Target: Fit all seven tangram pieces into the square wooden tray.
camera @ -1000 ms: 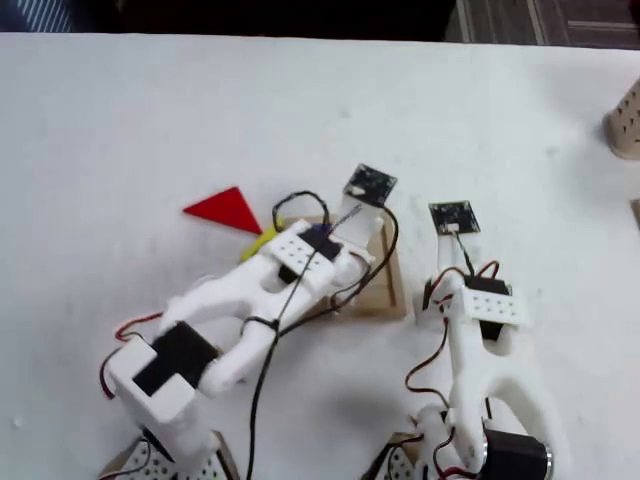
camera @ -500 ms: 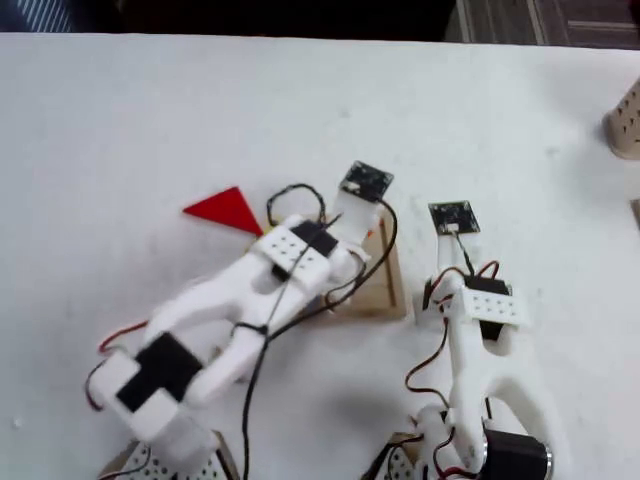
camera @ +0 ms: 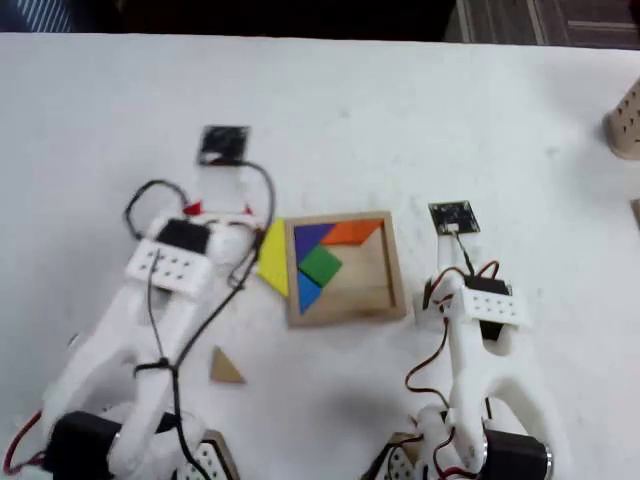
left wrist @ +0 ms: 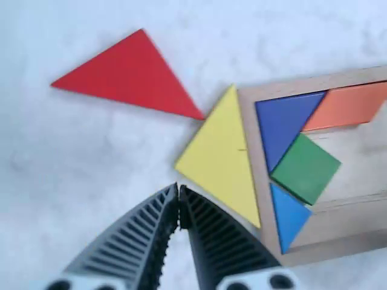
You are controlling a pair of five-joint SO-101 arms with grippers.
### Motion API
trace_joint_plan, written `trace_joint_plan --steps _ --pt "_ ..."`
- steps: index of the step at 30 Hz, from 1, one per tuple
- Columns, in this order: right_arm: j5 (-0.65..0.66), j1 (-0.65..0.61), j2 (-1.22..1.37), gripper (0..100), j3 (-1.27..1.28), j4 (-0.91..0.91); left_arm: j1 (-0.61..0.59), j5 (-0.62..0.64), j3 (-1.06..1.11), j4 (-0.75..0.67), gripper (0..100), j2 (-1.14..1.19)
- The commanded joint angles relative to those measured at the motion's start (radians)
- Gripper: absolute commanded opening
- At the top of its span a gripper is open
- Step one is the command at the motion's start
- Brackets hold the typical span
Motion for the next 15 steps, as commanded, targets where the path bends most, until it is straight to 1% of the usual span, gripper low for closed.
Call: trace_joint_plan --steps 1,4,6,7,8,10,12,13,15 --pt "0.011 -0.001 -0.039 1.8 -0.005 0.002 -0.111 -0.089 0.061 0.011 2 -0.073" --pt "0.011 -0.001 -0.039 1.8 -0.005 0.002 -0.163 -0.161 0.103 0.026 2 -0.073" --pt "0.011 -0.001 -0.039 1.8 -0.005 0.002 -0.170 -0.204 0.130 0.074 2 -0.073" --pt "0.011 -0.001 -0.039 1.8 -0.005 0.002 -0.160 -0.252 0.147 0.106 2 -0.073" --pt "0.028 -0.001 -0.039 1.8 -0.005 0.004 -0.139 -0.324 0.166 0.137 2 -0.073" --pt "0.063 -0.001 -0.039 1.8 -0.005 0.007 -0.091 -0.526 0.210 0.181 2 -0.081" --pt "0.063 -0.001 -0.039 1.8 -0.005 0.007 -0.048 -0.723 0.236 0.210 2 -0.081" --pt "0.064 -0.001 -0.039 1.8 -0.005 0.007 -0.027 -0.779 0.241 0.222 2 -0.081" --pt "0.064 -0.008 -0.039 1.8 -0.005 0.007 0.008 -0.802 0.241 0.252 2 -0.081"
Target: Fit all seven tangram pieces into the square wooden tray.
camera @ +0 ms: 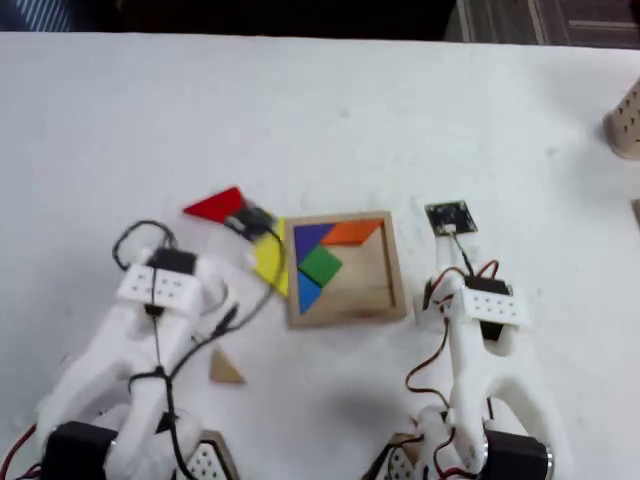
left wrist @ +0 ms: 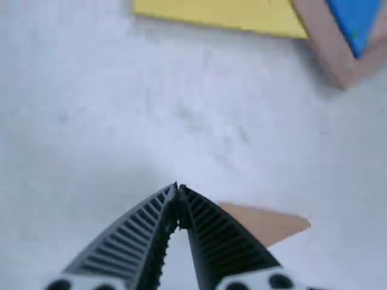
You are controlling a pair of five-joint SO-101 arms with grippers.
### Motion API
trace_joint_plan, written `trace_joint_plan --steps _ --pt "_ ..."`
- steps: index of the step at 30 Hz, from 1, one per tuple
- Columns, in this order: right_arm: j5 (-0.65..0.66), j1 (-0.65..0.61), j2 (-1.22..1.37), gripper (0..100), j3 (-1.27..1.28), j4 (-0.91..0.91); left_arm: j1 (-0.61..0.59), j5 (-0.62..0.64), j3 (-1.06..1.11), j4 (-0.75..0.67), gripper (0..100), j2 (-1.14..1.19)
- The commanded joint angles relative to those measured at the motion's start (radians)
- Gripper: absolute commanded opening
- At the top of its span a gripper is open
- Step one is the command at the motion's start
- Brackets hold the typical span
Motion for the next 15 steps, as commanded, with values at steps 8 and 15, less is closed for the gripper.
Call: trace_joint_plan --steps 8,15 --pt "0.015 -0.021 -0.039 1.8 -0.005 0.004 0.237 -0.250 0.011 0.176 2 -0.031" --pt "0.015 -0.021 -0.038 1.8 -0.005 0.001 0.156 -0.242 0.009 0.189 2 -0.028"
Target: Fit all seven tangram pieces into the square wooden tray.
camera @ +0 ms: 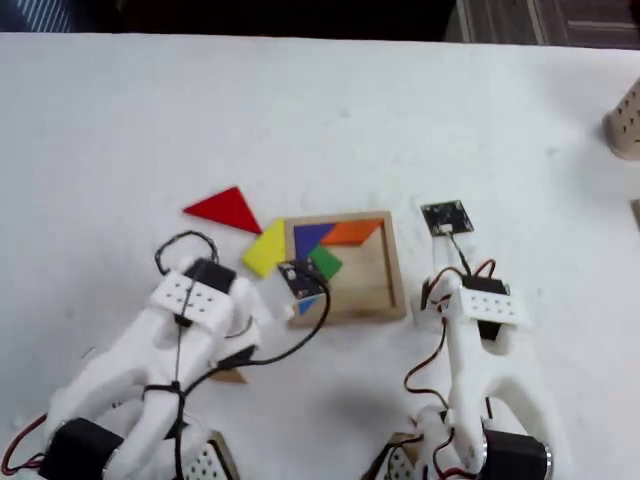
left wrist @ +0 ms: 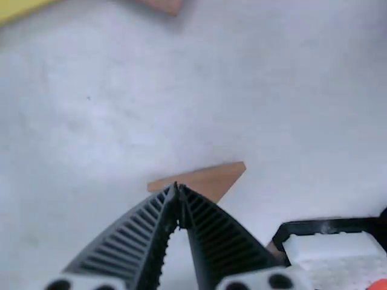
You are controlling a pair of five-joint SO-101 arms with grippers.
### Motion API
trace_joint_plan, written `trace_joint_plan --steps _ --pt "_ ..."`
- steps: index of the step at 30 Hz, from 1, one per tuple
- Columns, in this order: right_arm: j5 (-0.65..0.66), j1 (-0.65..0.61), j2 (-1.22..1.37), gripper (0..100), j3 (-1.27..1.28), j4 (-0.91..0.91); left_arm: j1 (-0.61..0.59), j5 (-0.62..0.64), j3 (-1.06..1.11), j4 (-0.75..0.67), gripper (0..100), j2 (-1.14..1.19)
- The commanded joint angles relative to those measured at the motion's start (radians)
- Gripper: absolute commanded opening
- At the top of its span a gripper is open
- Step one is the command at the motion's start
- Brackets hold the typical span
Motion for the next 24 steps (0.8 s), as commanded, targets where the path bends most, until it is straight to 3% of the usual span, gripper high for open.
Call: trace_joint_plan --steps 1,5,12,19,24 --pt "0.012 -0.007 -0.038 1.8 -0.005 0.001 -0.067 -0.008 -0.009 0.025 2 -0.025" --pt "0.012 -0.008 -0.038 1.8 -0.005 0.001 -0.068 -0.038 -0.015 0.026 2 0.007" --pt "0.012 -0.008 -0.038 1.8 -0.005 0.001 -0.051 -0.034 -0.095 0.038 2 0.265" --pt "0.012 -0.008 -0.038 1.8 -0.005 0.001 0.015 -0.028 -0.074 0.011 2 0.272" --pt "0.015 -0.008 -0.038 1.8 -0.005 -0.001 0.068 0.138 -0.071 -0.057 2 0.271"
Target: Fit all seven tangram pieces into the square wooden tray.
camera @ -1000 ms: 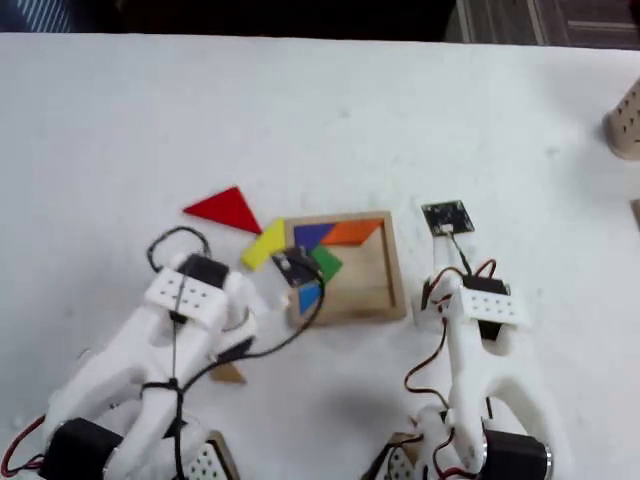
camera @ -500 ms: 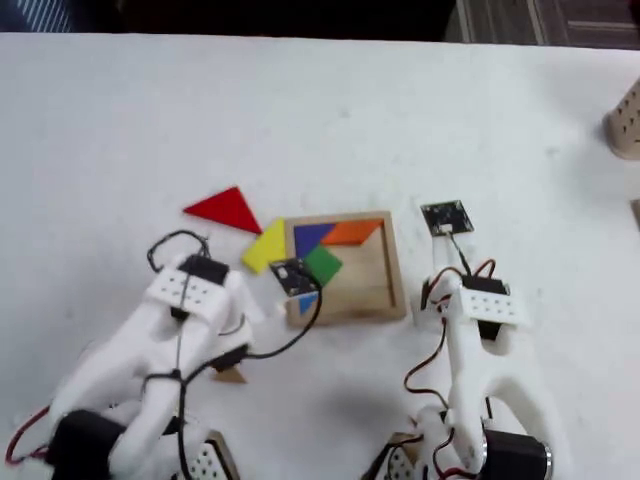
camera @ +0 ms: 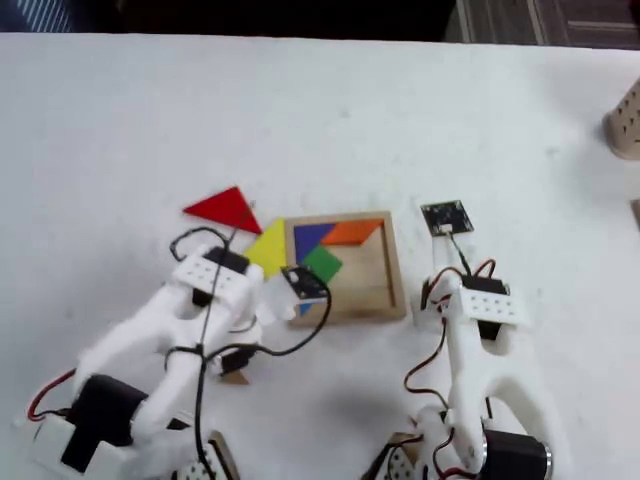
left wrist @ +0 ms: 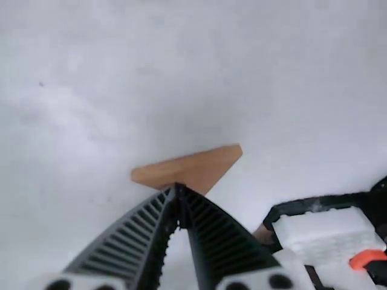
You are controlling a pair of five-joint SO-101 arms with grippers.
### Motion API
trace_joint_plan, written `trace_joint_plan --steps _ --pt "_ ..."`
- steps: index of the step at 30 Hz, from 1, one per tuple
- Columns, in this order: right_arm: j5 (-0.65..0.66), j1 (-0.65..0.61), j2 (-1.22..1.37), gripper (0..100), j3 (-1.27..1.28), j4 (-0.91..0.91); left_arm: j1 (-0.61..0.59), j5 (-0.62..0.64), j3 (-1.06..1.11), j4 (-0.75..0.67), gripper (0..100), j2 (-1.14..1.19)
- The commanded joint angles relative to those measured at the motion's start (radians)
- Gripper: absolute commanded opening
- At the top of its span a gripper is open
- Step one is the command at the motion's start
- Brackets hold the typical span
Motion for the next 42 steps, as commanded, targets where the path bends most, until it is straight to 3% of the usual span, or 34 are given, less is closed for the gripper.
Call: trace_joint_plan --steps 1,10,14,19,21,26,30,36,42 --pt "0.015 -0.010 -0.038 1.8 -0.005 -0.001 0.067 0.172 0.009 -0.106 2 0.022" --pt "0.018 -0.010 -0.038 1.8 -0.005 -0.001 0.071 0.370 0.028 -0.204 2 0.016" --pt "0.018 -0.010 -0.038 1.8 -0.005 -0.001 0.053 0.371 -0.040 -0.157 2 0.004" --pt "0.018 -0.010 -0.038 1.8 -0.005 -0.001 -0.025 0.364 -0.066 -0.057 2 -0.173" --pt "0.018 -0.010 -0.038 1.8 -0.005 -0.001 -0.025 0.315 -0.068 0.035 2 -0.249" --pt "0.018 -0.010 -0.038 1.8 -0.005 -0.001 -0.041 -0.012 -0.075 0.227 2 -0.325" --pt "0.015 -0.010 -0.038 1.8 -0.005 -0.012 -0.025 -0.051 -0.068 0.236 2 -0.308" --pt "0.014 -0.010 -0.038 1.8 -0.005 -0.013 0.162 -0.215 0.038 0.158 2 -0.127" --pt "0.014 -0.010 -0.038 1.8 -0.005 -0.015 0.229 -0.227 0.011 0.101 2 0.081"
